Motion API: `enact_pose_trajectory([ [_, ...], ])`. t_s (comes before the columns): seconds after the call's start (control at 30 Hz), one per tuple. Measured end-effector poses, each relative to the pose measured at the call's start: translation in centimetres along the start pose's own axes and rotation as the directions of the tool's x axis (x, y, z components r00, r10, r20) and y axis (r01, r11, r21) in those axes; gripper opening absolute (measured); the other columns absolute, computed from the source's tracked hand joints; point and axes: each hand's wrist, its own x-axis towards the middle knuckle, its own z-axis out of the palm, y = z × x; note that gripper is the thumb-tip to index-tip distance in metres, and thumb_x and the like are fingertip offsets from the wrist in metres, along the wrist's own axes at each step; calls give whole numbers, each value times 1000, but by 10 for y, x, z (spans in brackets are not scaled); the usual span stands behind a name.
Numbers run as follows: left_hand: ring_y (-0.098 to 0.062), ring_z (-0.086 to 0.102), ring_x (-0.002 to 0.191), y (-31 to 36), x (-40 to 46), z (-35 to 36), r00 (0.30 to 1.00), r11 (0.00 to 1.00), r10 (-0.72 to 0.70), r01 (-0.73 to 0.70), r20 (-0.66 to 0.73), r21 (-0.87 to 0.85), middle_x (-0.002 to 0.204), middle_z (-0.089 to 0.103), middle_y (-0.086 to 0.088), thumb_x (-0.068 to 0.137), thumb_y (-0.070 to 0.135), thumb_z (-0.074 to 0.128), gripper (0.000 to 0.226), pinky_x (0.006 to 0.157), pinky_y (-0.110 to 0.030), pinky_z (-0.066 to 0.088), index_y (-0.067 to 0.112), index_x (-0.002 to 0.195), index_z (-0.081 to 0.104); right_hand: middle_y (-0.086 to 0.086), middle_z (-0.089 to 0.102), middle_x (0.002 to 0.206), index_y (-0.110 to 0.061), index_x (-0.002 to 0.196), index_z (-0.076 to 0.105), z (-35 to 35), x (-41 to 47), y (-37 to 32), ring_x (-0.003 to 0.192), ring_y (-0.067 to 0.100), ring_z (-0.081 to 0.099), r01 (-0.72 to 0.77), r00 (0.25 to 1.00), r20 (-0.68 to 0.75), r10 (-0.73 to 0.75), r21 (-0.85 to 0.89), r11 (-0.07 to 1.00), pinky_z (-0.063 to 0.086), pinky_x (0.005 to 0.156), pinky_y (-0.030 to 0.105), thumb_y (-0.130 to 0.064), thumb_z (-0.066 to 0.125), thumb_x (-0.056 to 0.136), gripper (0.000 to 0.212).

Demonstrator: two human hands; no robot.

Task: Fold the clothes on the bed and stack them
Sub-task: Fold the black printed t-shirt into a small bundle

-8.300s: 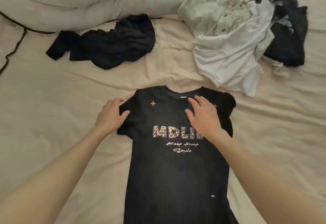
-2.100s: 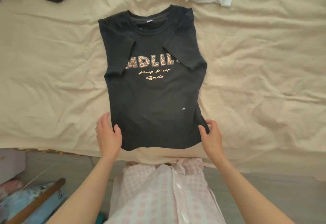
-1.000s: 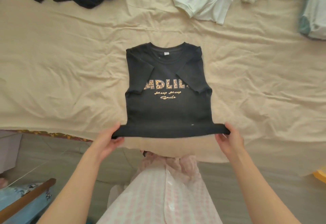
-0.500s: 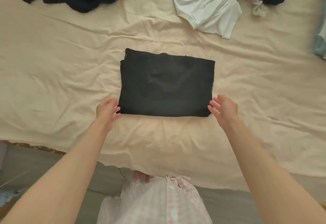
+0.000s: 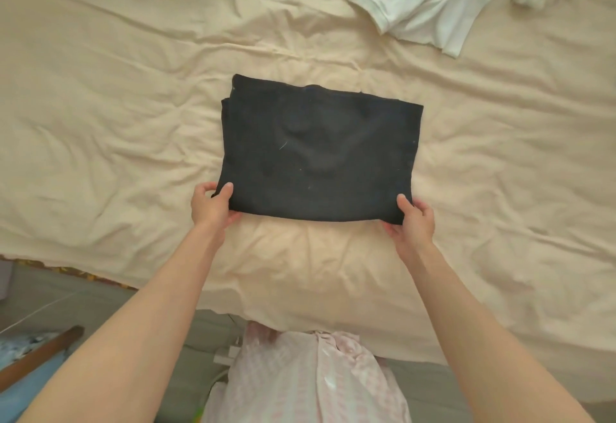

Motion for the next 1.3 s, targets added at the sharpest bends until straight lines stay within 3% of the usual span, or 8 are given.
enact_pose_trajectory([
  [0.33,-17,59,97,-32,0,-38,967,947,-145,197,210,-254,119,56,-10,99,15,47,12,80,-29,48,6,99,55,16,61,112,-5,88,51,-27,2,1,94,25,63,16,999,39,-14,-64,998,54,69,29,-7,54,95,7],
  [0.53,-18,62,96,-32,5,-37,954,929,-103,194,282,-317,110,63,-6,96,10,51,10,83,-29,50,8,105,55,9,66,112,-4,101,62,-33,4,6,104,22,63,5,982,190,21,-138,990,51,88,31,-8,54,94,11],
  [0.67,-16,63,91,-29,3,-36,961,934,-156,218,227,-283,102,65,-5,93,7,54,7,75,-25,50,6,97,60,6,67,97,-4,88,61,-34,3,3,84,16,66,24,998,59,-17,-118,993,54,66,22,-6,62,89,2],
  [0.8,-19,61,91,-41,-15,-43,960,934,-245,271,134,-233,103,62,-9,93,6,56,8,83,-30,47,2,100,58,8,61,103,-4,92,57,-46,-3,8,88,19,60,-51,996,-73,41,-135,989,48,77,27,-6,64,88,8],
  [0.97,-14,56,86,-31,-66,-32,979,980,198,-198,-46,16,92,59,0,94,14,53,3,77,-20,46,11,93,53,10,58,101,-3,103,59,-74,-22,15,86,18,57,-106,994,-19,104,-175,979,49,74,25,-5,55,92,12],
  [1.13,-9,51,76,-9,-136,54,634,589,702,-773,324,238,88,54,1,86,8,61,11,70,-18,41,12,85,50,12,61,109,-4,115,54,-99,-28,12,96,21,62,-37,998,40,40,-76,996,49,76,29,-18,50,97,23],
  [1.23,-23,54,94,-30,-162,111,381,150,595,-918,708,368,111,54,-5,87,21,59,20,78,-33,41,9,103,55,10,65,111,-10,109,57,-102,-27,4,100,21,64,-2,992,125,9,-55,999,51,76,31,-31,44,100,26],
  [1.3,-23,44,121,-55,-160,129,367,-46,393,-908,843,416,134,45,-2,91,29,55,40,94,-36,35,16,127,46,7,65,111,-14,108,57,-98,-23,0,102,20,64,21,985,175,-1,-112,993,51,77,32,-35,43,99,27],
])
